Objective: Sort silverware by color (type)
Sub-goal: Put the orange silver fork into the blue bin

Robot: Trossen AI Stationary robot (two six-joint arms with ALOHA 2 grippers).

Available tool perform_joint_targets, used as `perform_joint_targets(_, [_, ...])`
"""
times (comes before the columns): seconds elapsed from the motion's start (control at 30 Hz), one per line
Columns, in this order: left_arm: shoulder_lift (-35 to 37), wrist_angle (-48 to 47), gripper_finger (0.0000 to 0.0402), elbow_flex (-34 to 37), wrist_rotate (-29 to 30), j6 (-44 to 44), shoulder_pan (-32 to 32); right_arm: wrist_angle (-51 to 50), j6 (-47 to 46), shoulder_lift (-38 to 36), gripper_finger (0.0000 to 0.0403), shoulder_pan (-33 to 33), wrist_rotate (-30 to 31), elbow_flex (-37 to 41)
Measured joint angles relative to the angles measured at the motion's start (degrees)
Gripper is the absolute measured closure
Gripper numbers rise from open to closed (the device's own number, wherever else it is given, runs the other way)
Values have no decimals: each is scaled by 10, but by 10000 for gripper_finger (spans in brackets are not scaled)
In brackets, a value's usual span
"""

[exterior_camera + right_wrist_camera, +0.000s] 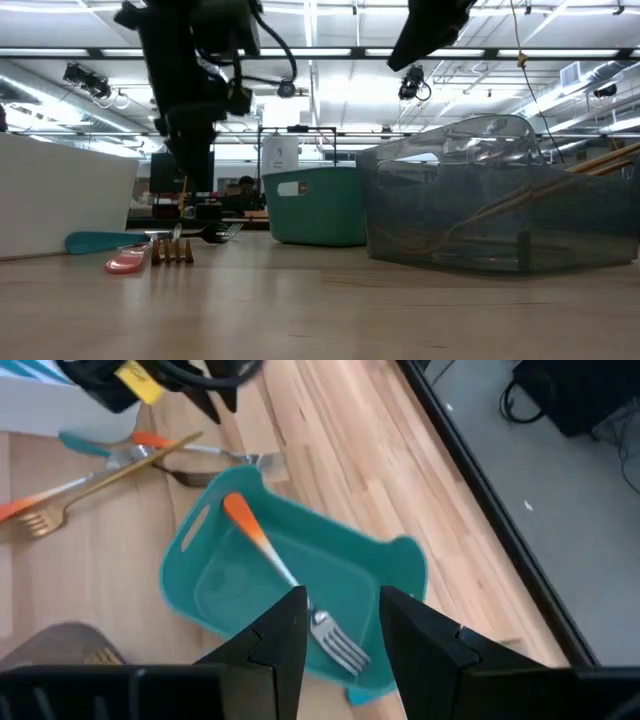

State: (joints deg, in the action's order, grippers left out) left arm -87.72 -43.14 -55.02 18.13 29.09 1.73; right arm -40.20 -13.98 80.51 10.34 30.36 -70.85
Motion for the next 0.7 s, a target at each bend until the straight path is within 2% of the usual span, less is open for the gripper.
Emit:
perform_joint_targets(0.17, [-36, 32, 298, 0, -10, -40, -18, -35, -34, 0, 265, 24, 26, 0])
perform_joint_targets(0.33, [-52, 50, 268, 1, -50, -59, -34, -44, -48, 0, 265, 40, 32, 0])
perform_joint_targets(0.5, [-51, 77, 240, 43, -78, -58, -56, -48, -60, 0, 265, 52, 32, 0])
perform_joint_targets(0.7, [-50, 172, 237, 97, -138, -42, -85, -45, -60, 0, 265, 56, 32, 0])
